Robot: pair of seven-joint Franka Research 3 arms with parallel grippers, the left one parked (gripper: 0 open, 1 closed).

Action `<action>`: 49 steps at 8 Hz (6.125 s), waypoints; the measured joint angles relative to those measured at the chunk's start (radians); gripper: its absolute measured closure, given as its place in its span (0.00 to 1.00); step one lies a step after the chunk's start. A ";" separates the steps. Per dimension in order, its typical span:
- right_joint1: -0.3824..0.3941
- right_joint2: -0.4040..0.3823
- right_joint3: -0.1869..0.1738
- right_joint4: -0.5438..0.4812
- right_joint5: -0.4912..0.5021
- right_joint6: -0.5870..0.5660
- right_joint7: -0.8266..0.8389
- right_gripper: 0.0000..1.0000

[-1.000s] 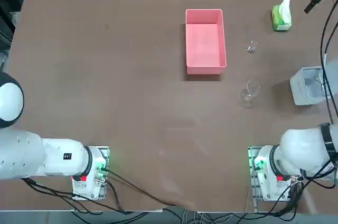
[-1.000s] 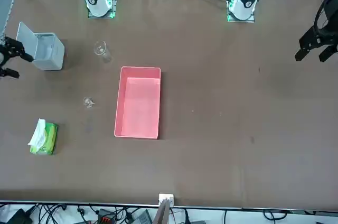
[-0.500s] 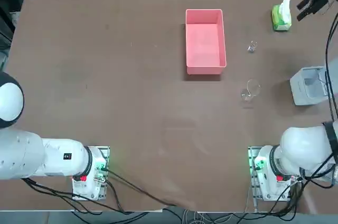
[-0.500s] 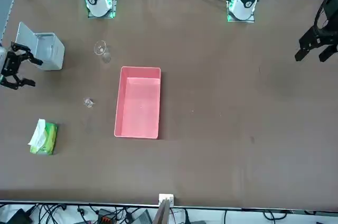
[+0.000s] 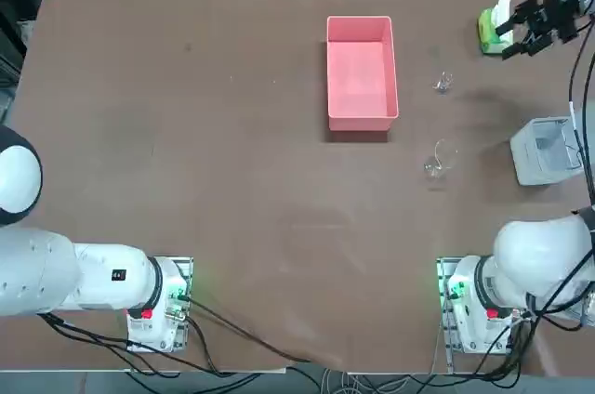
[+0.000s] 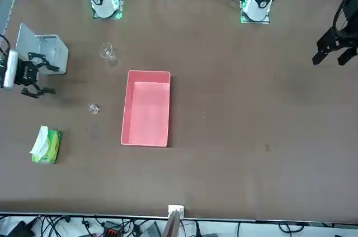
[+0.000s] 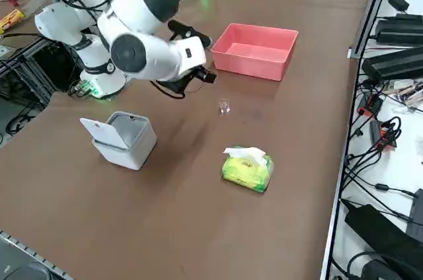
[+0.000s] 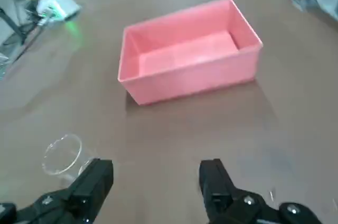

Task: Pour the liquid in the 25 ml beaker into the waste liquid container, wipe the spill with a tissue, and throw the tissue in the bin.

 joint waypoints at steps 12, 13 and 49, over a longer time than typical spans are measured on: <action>-0.072 0.367 0.005 0.066 0.187 -0.134 -0.500 0.00; -0.075 0.392 0.006 0.082 0.187 -0.143 -0.518 0.00; -0.060 0.709 0.042 0.355 0.305 -0.178 -0.590 0.00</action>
